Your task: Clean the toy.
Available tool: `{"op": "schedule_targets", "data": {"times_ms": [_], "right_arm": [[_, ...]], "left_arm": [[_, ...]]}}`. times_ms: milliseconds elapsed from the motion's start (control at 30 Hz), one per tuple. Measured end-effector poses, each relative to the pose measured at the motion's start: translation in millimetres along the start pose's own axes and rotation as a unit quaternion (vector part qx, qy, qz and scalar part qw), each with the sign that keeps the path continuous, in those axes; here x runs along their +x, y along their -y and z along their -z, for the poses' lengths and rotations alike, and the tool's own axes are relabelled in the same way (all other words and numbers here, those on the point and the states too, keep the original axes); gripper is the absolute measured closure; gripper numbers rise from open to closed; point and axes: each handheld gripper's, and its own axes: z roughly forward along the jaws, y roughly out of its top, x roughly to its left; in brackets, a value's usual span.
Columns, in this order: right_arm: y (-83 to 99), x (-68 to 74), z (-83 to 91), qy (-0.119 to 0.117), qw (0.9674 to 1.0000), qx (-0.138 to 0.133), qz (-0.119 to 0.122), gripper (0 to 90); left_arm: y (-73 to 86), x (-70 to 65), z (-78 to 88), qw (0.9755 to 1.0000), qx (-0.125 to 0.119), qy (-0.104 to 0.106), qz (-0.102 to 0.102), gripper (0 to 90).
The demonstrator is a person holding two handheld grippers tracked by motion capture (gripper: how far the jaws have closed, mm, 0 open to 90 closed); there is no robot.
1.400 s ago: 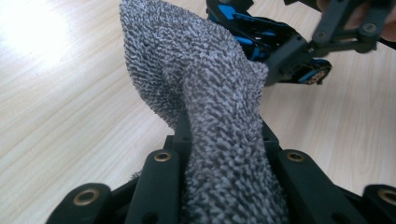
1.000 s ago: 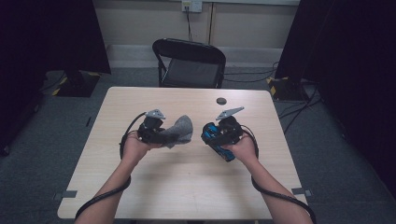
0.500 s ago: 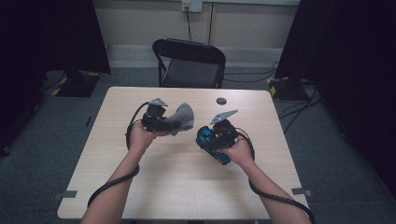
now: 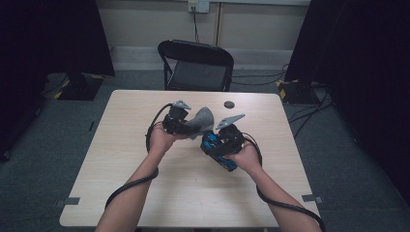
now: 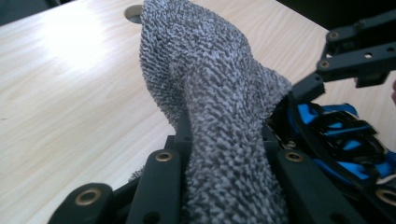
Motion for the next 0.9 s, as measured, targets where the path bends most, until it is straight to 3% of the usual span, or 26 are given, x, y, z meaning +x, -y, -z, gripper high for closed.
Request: {"op": "schedule_targets", "data": {"times_ms": [300,900], "right_arm": [[1.2,-3.5,2.7,0.008,0.9999,-0.003,-0.006,26.0],[0.9,-12.0,7.0,0.024,0.9996,-0.002,-0.015,26.0]], "left_arm": [[5.7,-5.9,-0.8,0.9998,0.01,0.018,-0.006,71.7],[22.8,-5.8,15.1,0.9995,0.011,0.029,-0.009,71.7]]}}
